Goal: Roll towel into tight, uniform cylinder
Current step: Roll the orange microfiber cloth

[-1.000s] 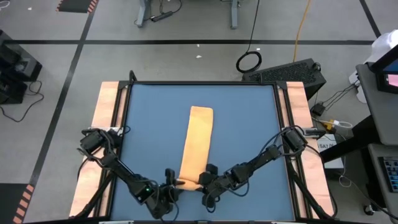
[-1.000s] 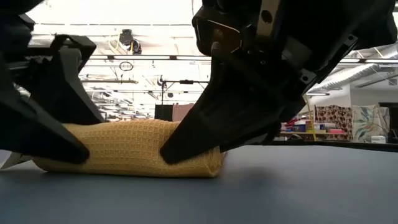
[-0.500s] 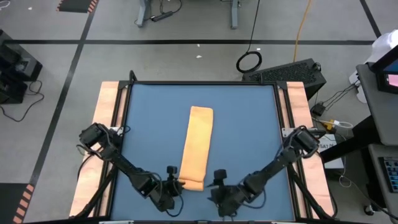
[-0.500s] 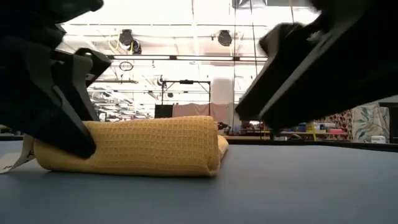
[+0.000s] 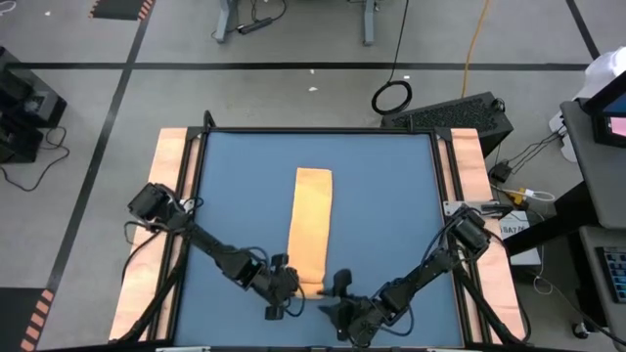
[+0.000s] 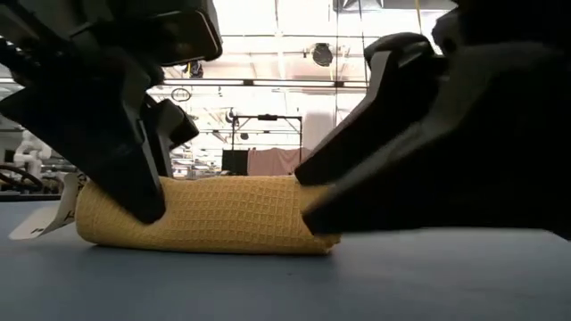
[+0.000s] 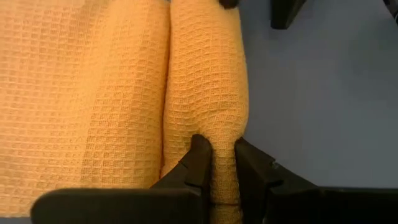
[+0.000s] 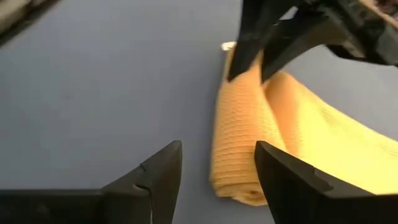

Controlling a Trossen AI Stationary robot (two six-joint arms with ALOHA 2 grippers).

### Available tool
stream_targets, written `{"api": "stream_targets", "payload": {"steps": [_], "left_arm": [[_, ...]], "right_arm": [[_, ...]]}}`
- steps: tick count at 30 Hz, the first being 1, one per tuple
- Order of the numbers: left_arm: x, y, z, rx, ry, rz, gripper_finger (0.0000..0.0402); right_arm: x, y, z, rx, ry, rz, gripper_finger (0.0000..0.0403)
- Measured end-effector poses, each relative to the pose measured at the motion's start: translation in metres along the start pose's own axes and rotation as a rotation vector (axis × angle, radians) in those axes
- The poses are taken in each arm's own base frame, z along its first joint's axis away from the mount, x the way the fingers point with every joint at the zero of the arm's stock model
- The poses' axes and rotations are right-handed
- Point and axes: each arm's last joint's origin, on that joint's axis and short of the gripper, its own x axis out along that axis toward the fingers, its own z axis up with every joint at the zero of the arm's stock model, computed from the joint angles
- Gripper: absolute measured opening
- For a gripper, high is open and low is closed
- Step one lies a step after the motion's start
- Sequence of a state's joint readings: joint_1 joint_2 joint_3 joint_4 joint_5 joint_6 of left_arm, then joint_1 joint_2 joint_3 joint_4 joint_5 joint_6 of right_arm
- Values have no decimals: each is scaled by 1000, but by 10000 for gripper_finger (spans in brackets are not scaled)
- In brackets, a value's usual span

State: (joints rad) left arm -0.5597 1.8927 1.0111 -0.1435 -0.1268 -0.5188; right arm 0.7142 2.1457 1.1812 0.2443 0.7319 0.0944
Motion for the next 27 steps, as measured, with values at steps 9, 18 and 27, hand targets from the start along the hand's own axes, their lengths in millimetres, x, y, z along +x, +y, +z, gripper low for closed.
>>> {"api": "stream_targets", "payload": {"steps": [9,18,27], "left_arm": [[1,6,3,-45,20,-22,52],[1,7,1,-93,37,-11,52],[1,6,1,-120,25,8,52]], "right_arm": [[9,-12,-3,8,43,-42,203],[12,-15,-2,36,37,-59,210],[23,-30,-6,227,131,35,156]]}}
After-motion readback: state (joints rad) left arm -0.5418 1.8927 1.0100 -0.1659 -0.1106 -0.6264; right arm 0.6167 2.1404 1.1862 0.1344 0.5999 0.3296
